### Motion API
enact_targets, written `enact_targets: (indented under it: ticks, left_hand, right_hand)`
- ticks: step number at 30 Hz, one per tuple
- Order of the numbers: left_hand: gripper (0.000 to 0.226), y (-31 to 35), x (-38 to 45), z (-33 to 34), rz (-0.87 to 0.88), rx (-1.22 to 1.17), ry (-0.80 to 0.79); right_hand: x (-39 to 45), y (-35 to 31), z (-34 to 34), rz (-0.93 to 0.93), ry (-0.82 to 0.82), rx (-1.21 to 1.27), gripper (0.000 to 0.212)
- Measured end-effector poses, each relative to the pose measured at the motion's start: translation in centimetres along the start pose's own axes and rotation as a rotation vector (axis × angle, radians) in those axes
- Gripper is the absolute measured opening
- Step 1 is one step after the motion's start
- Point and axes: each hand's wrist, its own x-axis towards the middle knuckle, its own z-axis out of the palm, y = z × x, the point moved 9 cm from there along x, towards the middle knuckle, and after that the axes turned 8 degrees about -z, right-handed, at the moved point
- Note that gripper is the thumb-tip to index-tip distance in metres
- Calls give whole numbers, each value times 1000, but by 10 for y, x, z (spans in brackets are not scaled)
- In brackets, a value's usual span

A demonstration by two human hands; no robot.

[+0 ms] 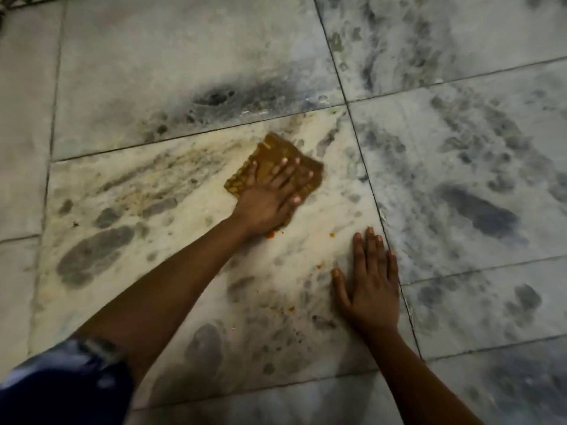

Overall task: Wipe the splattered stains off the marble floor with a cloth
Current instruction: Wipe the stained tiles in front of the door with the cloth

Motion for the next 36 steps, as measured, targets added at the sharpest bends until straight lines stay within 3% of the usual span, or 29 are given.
enact_targets:
  ticks: [2, 3, 7, 10, 15, 18, 22, 26, 32, 36]
  left_hand:
    - [58, -14, -25, 1, 200, 24, -6]
    - [58, -32, -27, -1, 204, 46, -1]
    - [53, -91, 24, -23, -219, -59, 3]
    - [48, -65, 70, -32, -341, -159, -18]
    - [55, 13, 36, -9, -109, -82, 7]
    - [59, 3, -6, 3, 38, -33, -16]
    - [54, -44, 38, -15, -196, -48, -7]
    - [52, -25, 97, -28, -346, -205, -96]
    - [54, 64, 19, 3, -131, -106, -82]
    - [70, 47, -49, 2, 23, -7, -7]
  right_hand:
    - [0, -1, 0, -9, 5, 4, 73]
    - [0, -1, 1, -15, 5, 6, 73]
    - [0, -1, 1, -6, 7, 6, 72]
    - [0, -2, 0, 5, -5, -1, 72]
    - [0, -2, -2, 7, 4, -8, 72]
    - [0, -2, -1, 5, 3, -12, 72]
    - [-1, -2, 0, 5, -1, -11, 73]
    - [-1, -3, -1, 8, 10, -4, 73]
    - [-2, -2, -1, 7, 16, -3, 71]
    - [-8, 1, -2, -3, 15, 20, 65]
